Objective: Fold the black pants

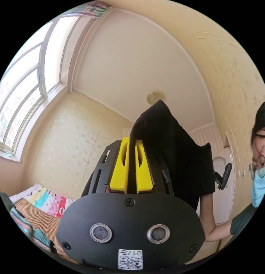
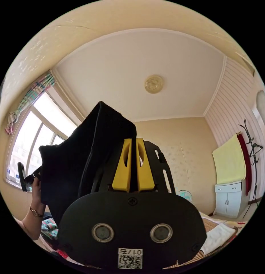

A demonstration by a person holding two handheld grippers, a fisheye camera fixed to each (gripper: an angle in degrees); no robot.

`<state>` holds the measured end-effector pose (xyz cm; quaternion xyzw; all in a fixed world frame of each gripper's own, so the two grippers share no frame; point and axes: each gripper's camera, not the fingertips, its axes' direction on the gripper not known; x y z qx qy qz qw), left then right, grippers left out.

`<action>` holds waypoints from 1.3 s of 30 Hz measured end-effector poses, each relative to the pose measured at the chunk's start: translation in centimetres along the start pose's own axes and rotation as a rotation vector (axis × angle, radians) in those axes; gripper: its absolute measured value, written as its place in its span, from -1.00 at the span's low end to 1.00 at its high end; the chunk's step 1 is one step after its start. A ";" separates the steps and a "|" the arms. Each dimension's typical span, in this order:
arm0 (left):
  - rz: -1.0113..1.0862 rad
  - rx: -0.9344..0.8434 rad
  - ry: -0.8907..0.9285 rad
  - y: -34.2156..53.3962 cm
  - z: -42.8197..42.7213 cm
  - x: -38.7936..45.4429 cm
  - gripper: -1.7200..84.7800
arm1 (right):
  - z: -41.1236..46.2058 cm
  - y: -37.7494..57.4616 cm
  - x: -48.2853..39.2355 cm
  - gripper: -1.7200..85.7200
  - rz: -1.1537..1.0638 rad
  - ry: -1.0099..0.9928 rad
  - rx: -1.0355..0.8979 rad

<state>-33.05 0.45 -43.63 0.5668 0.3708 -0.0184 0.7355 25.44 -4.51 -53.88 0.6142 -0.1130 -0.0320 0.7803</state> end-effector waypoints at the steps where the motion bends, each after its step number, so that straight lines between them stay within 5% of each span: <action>1: 0.044 0.040 -0.036 -1.8 -0.7 1.2 -0.89 | 0.0 -0.6 -0.4 -0.90 -0.021 -0.001 0.013; 7: 0.164 0.099 -0.183 -2.7 -1.7 3.2 -0.88 | 0.2 -0.3 -4.5 -0.90 -0.259 0.127 0.043; 11: 0.114 -0.020 -0.162 3.4 -0.2 0.1 -0.89 | 1.7 8.7 -6.4 -0.90 -0.384 0.377 0.018; 15: 0.095 -0.105 -0.256 10.0 7.0 -4.6 -0.89 | 9.9 18.0 -4.1 -0.90 -0.399 0.408 -0.109; 18: 0.083 -0.395 -0.309 12.8 23.4 -12.7 -0.89 | 26.2 22.1 0.1 -0.90 -0.417 0.373 -0.370; 20: 0.137 -0.754 -0.347 17.3 38.1 -21.5 -0.86 | 37.9 25.8 4.4 -0.89 -0.396 0.350 -0.593; 22: 0.032 -0.960 -0.445 22.4 42.7 -28.3 -0.84 | 45.6 31.4 9.8 -0.88 -0.204 0.275 -0.834; 24: -0.056 -1.012 -0.471 26.8 42.2 -32.8 -0.85 | 47.6 38.6 13.9 -0.88 0.025 0.244 -0.985; 27: -0.132 -1.031 -0.352 35.5 36.4 -36.9 -0.82 | 42.9 48.4 13.0 -0.87 -0.033 0.055 -1.022; 31: -0.212 -1.353 -0.312 51.3 24.8 -39.3 -0.77 | 33.7 63.5 11.6 -0.84 -0.076 -0.152 -1.247; 35: -0.431 -1.526 -0.236 61.2 11.1 -37.4 -0.70 | 21.3 78.0 10.2 -0.79 0.264 -0.392 -1.566; 39: -0.428 -1.546 -0.320 61.9 2.4 -33.7 -0.66 | 10.7 82.6 6.0 -0.76 0.501 -0.518 -1.631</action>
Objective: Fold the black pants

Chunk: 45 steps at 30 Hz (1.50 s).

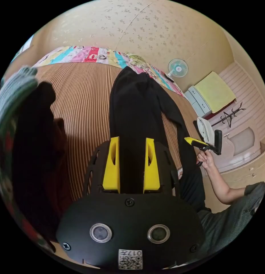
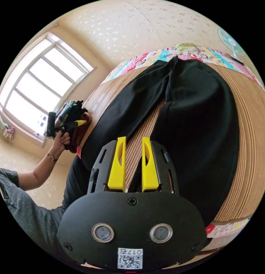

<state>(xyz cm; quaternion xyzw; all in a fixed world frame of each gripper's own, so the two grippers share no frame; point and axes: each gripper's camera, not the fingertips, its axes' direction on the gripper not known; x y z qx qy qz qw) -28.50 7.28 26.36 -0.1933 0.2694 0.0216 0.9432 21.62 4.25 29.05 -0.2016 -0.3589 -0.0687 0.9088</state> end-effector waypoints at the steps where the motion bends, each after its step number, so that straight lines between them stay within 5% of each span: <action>1: -0.006 0.004 -0.029 2.5 -0.2 0.2 -0.65 | 0.8 1.0 -0.5 -0.76 0.000 -0.017 -0.006; 5: -0.029 -0.049 -0.116 8.2 0.3 0.3 -0.64 | 6.3 5.7 -4.3 -0.71 -0.054 -0.008 -0.103; 8: -0.087 -0.133 0.006 9.6 2.3 -0.7 -0.64 | 7.6 7.6 -6.1 -0.71 -0.071 0.076 -0.046; 12: -0.126 -0.184 -0.064 9.3 2.0 -0.4 -0.76 | 9.3 7.9 -6.1 -0.87 -0.036 0.003 -0.153; 18: -0.015 -0.011 0.404 10.2 -4.2 0.3 -0.95 | 0.5 9.2 -3.3 -0.92 -0.055 -0.362 0.089; 24: -0.109 -0.177 0.163 15.2 0.1 0.1 -0.96 | 4.0 14.6 -2.2 -0.93 -0.100 0.026 -0.196; 33: -0.187 0.065 0.270 24.9 -2.3 0.1 -0.97 | -8.6 21.9 4.8 -0.80 0.172 0.359 0.229; 36: -0.133 0.113 0.253 25.7 -3.9 1.6 -0.97 | -8.7 22.0 9.2 -0.72 0.293 0.459 0.049; 42: -0.025 0.127 0.265 25.0 -5.7 5.1 -0.97 | -5.0 24.6 14.9 -0.67 0.370 0.275 -0.126; 45: 0.005 0.114 0.297 25.0 -6.1 6.1 -0.97 | -4.3 25.1 14.9 -0.75 0.366 0.367 -0.175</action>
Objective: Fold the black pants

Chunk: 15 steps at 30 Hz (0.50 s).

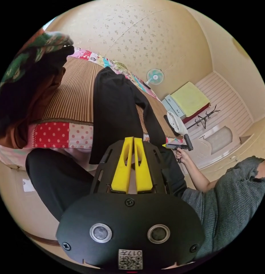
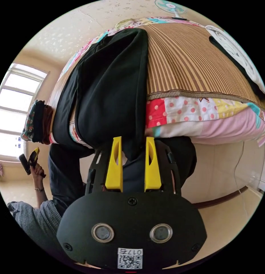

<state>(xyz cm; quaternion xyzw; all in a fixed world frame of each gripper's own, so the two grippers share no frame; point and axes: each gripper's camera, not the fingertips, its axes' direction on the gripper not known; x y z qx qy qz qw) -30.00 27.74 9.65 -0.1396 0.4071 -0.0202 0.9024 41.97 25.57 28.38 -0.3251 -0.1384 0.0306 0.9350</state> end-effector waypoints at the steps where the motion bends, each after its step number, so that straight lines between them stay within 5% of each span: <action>1: 0.003 0.001 0.003 0.2 -0.1 0.3 -0.97 | 0.1 0.1 0.0 -0.77 -0.003 0.015 -0.009; 4: 0.023 0.006 0.013 0.7 -0.5 0.9 -0.97 | -1.2 1.4 0.3 -0.87 -0.065 -0.103 0.011; 9: 0.023 0.019 0.144 1.8 -0.9 0.9 -0.97 | -8.1 7.0 5.2 -0.91 -0.221 -0.876 0.357; 13: 0.003 -0.010 0.132 2.6 0.1 1.0 -0.97 | -7.9 9.6 9.3 -0.91 -0.149 -0.863 0.337; 15: -0.002 -0.031 0.126 2.7 0.8 1.3 -0.97 | -5.6 10.9 11.1 -0.91 0.035 -0.530 0.171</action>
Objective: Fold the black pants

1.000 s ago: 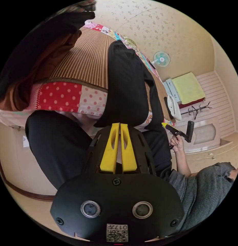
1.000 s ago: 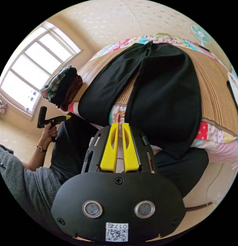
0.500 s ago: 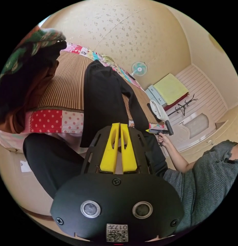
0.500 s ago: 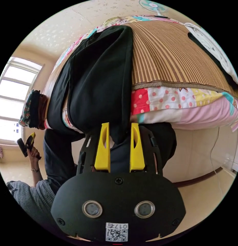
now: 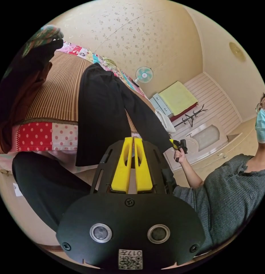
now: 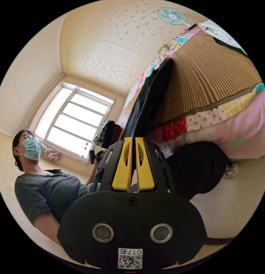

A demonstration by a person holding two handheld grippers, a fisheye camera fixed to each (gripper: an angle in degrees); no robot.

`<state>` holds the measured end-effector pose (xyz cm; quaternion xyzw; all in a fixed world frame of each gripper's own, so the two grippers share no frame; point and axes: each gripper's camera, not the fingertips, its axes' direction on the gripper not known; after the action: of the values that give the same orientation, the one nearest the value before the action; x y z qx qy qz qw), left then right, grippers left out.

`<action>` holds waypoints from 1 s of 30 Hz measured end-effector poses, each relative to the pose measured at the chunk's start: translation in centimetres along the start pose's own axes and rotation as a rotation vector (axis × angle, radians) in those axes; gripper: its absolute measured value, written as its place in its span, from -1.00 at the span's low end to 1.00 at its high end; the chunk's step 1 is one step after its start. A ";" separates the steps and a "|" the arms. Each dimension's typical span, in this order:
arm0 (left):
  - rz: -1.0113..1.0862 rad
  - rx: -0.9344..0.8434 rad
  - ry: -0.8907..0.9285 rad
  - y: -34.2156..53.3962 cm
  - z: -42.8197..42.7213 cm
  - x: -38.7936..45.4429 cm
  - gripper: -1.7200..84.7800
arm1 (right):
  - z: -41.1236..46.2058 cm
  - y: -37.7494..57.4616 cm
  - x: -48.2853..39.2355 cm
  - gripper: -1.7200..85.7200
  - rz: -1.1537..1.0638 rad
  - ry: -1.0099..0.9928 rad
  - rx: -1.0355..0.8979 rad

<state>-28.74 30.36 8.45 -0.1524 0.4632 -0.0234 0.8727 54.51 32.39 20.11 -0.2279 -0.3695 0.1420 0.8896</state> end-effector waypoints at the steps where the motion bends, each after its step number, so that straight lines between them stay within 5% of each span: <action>1: 0.002 -0.009 0.007 0.0 0.5 0.3 -0.97 | 0.3 0.4 0.5 -0.91 0.039 0.095 -0.024; 4: 0.014 -0.054 0.038 -0.5 2.1 1.1 -0.97 | 0.7 1.7 -0.2 -0.91 0.029 0.183 0.000; 10: -0.003 -0.121 0.171 -4.0 7.7 3.9 -0.89 | 4.0 1.2 -9.8 -0.91 -0.309 -0.051 0.092; 14: 0.009 -0.164 0.192 -8.1 13.3 7.9 -0.69 | 13.1 0.0 -14.2 -0.91 -0.421 -0.246 -0.059; 19: 0.007 -0.249 0.104 -11.5 17.8 8.9 -0.55 | 20.2 0.5 -18.2 -0.91 -0.497 -0.197 -0.174; 24: 0.050 -0.364 -0.062 -12.4 21.3 8.3 -0.80 | 22.4 0.7 -19.2 -0.90 -0.554 -0.174 -0.239; 30: 0.013 -0.329 0.126 -11.3 22.0 6.1 -0.97 | 21.6 -3.9 -18.3 -0.86 -0.706 -0.202 -0.473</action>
<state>-6.22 23.85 18.34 -0.2883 0.5156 0.0486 0.8054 26.67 27.88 24.69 -0.2700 -0.5323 -0.2377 0.7663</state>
